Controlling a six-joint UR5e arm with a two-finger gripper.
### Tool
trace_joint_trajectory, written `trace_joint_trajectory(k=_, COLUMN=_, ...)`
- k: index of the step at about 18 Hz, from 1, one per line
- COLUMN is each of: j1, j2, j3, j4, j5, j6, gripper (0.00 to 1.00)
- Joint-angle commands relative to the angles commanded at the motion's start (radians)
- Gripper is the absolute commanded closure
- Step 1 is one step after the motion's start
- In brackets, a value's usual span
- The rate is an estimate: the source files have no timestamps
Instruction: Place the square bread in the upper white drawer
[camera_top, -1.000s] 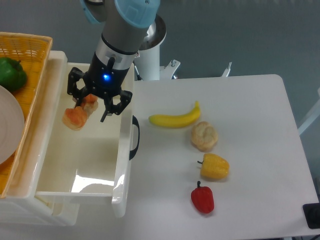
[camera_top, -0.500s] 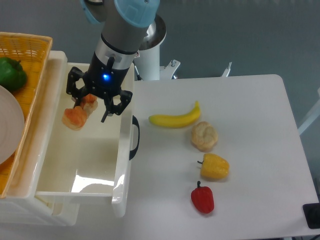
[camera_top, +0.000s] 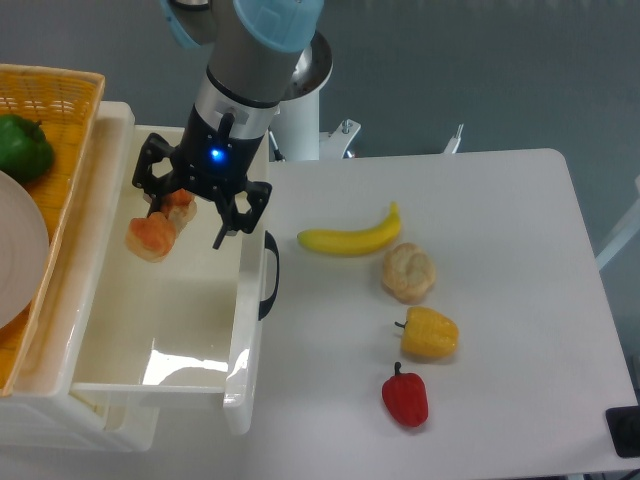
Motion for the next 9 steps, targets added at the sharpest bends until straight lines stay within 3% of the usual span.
trace_joint_trajectory(k=9, j1=-0.002, j2=0.0, j3=-0.002, j4=0.017, j5=0.0, j6=-0.002, gripper=0.0)
